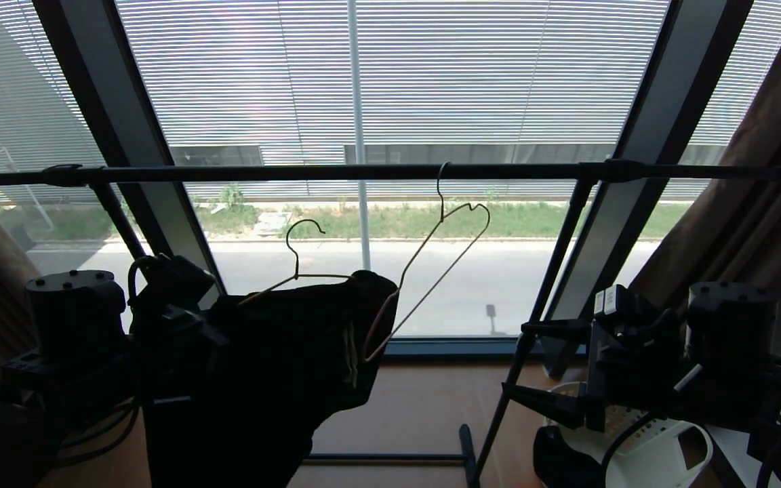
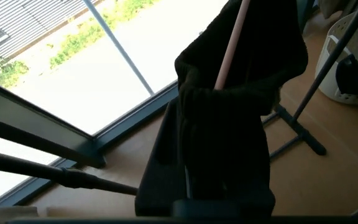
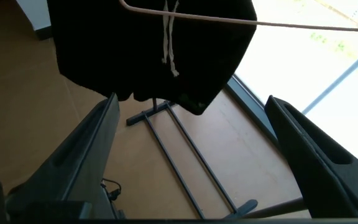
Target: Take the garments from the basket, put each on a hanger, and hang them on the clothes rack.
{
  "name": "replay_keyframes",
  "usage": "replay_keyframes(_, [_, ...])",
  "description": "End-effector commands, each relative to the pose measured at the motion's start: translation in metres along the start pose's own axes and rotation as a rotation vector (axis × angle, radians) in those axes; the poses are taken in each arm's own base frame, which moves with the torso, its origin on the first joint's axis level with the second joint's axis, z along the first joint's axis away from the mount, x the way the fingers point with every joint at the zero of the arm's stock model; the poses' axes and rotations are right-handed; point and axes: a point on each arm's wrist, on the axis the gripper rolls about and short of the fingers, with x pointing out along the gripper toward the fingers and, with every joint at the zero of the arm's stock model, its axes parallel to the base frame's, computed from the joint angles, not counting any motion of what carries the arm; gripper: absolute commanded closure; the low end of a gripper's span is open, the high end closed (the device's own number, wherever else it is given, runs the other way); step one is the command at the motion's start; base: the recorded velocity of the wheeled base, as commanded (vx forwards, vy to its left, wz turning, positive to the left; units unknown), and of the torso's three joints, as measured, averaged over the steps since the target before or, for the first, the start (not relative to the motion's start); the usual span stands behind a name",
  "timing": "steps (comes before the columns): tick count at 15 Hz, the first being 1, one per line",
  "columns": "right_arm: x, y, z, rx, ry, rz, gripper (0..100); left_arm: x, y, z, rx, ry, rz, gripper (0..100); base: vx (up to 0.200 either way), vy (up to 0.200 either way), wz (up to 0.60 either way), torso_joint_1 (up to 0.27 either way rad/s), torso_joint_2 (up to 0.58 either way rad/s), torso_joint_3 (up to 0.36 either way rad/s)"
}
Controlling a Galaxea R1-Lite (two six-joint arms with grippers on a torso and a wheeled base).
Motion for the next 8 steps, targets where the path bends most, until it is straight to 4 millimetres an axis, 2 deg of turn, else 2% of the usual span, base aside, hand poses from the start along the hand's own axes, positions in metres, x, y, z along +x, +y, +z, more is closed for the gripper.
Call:
replay_keyframes(1, [0.001,0.000,-0.001,0.003,0.004,0.002,0,0.000,-0.003,0.008,-0.023,-0.046,0.013,100,0.000,0.000,0.00,0.000,0.00,0.000])
replay_keyframes(5, [0.004,-0.002,-0.004,0.011,0.015,0.003,0,0.001,-0.001,0.020,-0.119,-0.167,0.040,100,0.000,0.000,0.00,0.000,0.00,0.000])
replay_keyframes(8, [0.004,-0.002,-0.004,0.011,0.015,0.003,0,0.012,0.001,0.026,-0.112,-0.196,0.041,100,0.000,0.000,0.00,0.000,0.00,0.000])
